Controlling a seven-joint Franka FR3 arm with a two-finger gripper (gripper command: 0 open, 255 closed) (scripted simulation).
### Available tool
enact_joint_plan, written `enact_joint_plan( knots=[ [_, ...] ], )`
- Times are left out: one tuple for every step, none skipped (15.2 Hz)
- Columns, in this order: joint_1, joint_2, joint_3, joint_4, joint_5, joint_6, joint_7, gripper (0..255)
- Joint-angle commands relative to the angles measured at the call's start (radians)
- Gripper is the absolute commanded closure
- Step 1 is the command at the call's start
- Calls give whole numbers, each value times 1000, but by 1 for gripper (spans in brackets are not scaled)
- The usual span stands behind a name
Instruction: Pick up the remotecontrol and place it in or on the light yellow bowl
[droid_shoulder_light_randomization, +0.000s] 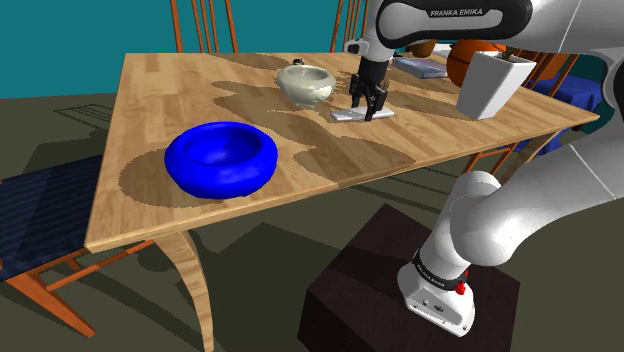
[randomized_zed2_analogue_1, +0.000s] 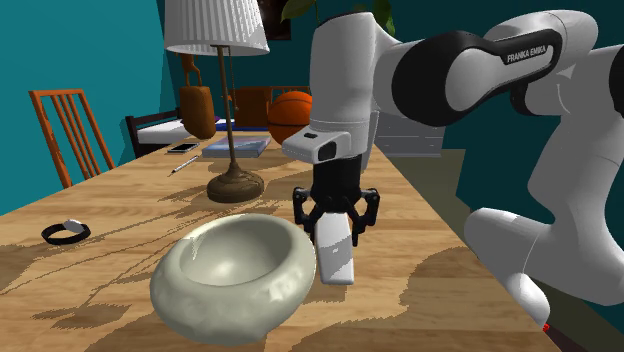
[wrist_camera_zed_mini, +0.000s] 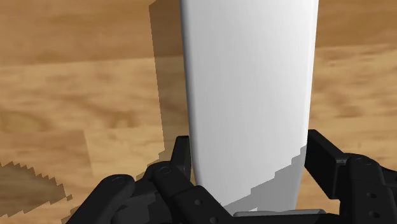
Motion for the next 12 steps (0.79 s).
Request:
enact_joint_plan(
  knots=[
    [0,0,0,0,0,0,0,255],
    [0,0,0,0,0,0,0,255],
    [0,0,0,0,0,0,0,255],
    [0,0,0,0,0,0,0,255],
    [1,0,2,13,2,-13,-1,255],
    [2,1,4,27,3,-26,-1,255],
    [3,1,6,41,5,-39,-2,255],
    [3,2,8,55,7,-52,-3,255],
    [4,3,10,69,8,-66,-4,255],
    [5,5,11,83,10,-79,-5,255],
    [6,6,13,98,11,-92,-5,255],
    [7,8,15,112,13,-105,-6,255]
  ],
)
